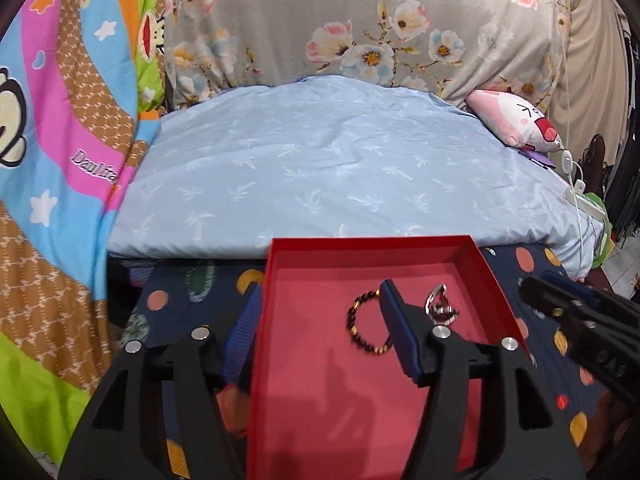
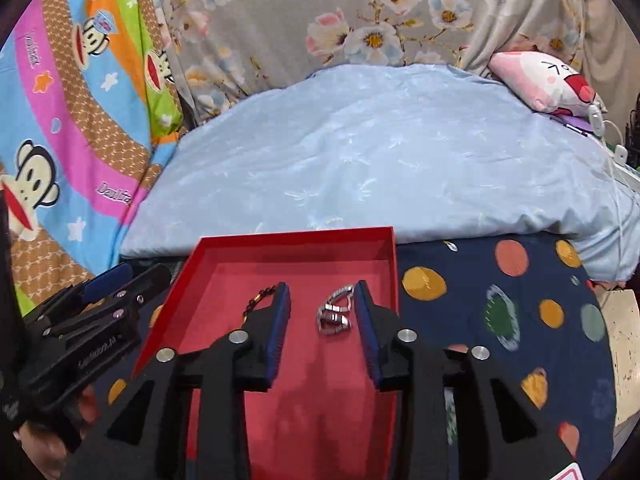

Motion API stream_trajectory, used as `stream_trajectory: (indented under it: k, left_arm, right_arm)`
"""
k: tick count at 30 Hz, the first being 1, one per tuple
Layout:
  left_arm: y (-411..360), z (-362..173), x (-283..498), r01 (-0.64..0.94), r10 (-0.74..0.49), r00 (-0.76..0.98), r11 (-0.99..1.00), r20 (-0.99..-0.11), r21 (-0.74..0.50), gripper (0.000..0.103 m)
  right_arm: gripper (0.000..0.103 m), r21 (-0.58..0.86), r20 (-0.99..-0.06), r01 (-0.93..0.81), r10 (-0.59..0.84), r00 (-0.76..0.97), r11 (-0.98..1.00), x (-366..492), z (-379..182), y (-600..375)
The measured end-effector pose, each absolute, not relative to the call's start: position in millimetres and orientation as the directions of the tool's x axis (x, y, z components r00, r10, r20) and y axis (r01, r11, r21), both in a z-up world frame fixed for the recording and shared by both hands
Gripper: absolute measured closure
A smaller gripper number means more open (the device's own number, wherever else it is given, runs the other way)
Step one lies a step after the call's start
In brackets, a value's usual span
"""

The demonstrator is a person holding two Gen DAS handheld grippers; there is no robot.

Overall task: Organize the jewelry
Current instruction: 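Open both tools to drop the bracelet and ring into the tray, then move both tools back toward the remaining jewelry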

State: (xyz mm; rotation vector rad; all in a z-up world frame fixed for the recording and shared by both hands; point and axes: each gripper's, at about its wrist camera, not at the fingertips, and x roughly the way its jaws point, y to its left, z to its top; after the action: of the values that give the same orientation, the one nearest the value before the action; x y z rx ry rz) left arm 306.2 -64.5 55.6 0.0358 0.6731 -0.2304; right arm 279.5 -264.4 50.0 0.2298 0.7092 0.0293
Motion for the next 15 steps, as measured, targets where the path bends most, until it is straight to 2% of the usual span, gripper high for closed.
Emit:
stream_trajectory:
  k: [6, 13, 15]
  left_arm:
    - [-36.5, 56.1, 243.7, 0.239, -0.219, 0.740, 0.969, -0.636, -0.056, 0.037]
    - [-7.3, 17.6, 171.0, 0.208, -0.196, 0.673, 0.975, -0.713, -0.072, 0.037]
    - [-0.6, 3.2, 156.6, 0.191, -0.188, 0.648, 0.978, -0.738, -0.081, 0.037]
  right_arm:
    - [0.065, 0.231, -0.641, 0.061, 0.104, 0.761, 0.971, 191.2, 51.8, -264.5]
    - [0.065, 0.196, -0.694, 0.097, 0.068, 0.717, 0.976, 103.1, 20.5, -252.1]
    - [0.065, 0.224, -0.716, 0.105, 0.090, 0.693, 0.969, 82.0, 6.3, -248.7]
